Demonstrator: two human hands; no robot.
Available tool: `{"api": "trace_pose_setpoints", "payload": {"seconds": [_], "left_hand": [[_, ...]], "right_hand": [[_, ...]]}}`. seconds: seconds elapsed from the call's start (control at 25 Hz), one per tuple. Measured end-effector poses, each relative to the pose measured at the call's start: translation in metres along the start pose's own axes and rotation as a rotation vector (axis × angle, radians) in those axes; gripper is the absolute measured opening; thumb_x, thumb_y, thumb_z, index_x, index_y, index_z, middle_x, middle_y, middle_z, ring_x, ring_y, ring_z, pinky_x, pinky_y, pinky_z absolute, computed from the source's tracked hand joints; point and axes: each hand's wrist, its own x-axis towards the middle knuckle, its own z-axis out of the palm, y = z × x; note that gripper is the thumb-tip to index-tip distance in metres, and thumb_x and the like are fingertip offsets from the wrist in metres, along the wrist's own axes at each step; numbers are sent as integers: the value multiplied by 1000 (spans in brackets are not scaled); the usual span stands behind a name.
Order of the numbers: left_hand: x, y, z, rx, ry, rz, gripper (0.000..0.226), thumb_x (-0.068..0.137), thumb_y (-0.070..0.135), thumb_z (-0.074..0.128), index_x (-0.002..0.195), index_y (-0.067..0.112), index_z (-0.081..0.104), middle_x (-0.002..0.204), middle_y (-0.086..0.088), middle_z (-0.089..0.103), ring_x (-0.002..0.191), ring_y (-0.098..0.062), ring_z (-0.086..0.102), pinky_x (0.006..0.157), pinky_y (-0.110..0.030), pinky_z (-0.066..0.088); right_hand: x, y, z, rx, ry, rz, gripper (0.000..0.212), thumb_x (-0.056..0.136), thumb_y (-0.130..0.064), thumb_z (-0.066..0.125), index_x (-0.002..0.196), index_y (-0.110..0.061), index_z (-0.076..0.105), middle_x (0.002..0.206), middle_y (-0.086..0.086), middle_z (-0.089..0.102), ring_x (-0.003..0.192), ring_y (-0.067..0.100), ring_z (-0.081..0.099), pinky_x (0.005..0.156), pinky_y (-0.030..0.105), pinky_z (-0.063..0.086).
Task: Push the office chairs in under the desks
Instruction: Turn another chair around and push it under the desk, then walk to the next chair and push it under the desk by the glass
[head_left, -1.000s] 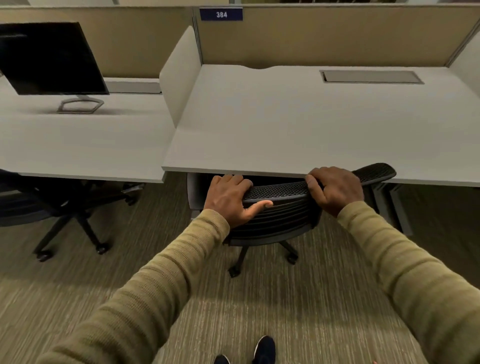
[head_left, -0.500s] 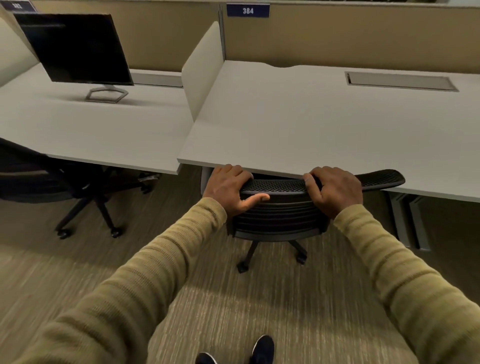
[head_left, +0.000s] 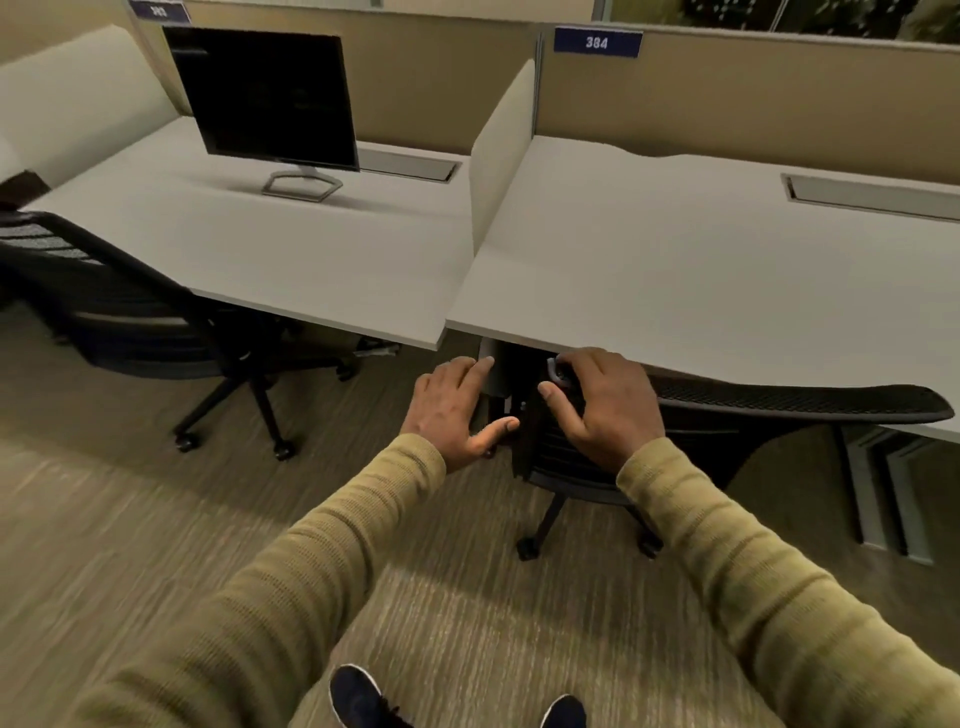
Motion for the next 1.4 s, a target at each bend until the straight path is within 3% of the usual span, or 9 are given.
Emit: {"api": "trace_pose_setpoints", "payload": {"seconds": [0.12,0.24,0.4,0.68,0.92,1.16,1.4], "left_hand": [[-31,-74,-9,36,-47,-93,90,83,80,32,152,21,31,144,-5,43,132,-24,41,108,-43,36],[-56,-148,-21,59,-97,-146,93,82,81,25,154,22,29,147,-5,40,134,-23,39,111,-44,34],[-81,-238,-38,71,-114,-179,89,86,78,30,154,23,27,148,-4,39,136,-22,38,113,-43,32],[-93,-338,-49,58,-118,-256,95,79,81,17,153,23,27,146,-2,39,134,-21,38,111,-41,33],[-92,-409,-42,36,-160,-349,84,88,76,34,154,25,23,149,-2,34,137,-20,34,114,-43,30],[-75,-504,-53,58,-155,-482,93,79,80,20,152,24,30,143,-1,40,131,-21,39,109,-41,33],[-72,-589,-66,56,-126,-662,89,82,79,28,148,21,41,135,-2,49,124,-25,47,99,-43,40]], "right_hand": [[22,-72,37,29,-20,-26,56,94,-58,43,128,-17,57,123,6,62,113,25,55,99,42,42],[40,-141,77,36,-86,-13,61,94,-60,39,134,-17,54,134,6,57,125,26,51,108,46,38],[61,-223,127,40,-195,6,64,94,-63,34,137,-19,51,138,5,55,128,24,49,111,44,35],[101,-302,184,27,-345,-42,63,96,-62,36,142,-22,44,145,2,48,135,21,43,116,42,29],[164,-343,237,39,-417,-119,62,97,-62,36,145,-22,41,149,2,45,138,21,40,118,40,27],[256,-399,299,86,-497,-242,63,98,-62,34,146,-23,39,151,3,43,139,23,38,118,40,24],[339,-463,352,128,-579,-438,61,98,-61,36,145,-23,41,149,4,45,138,24,39,118,42,27]]}}
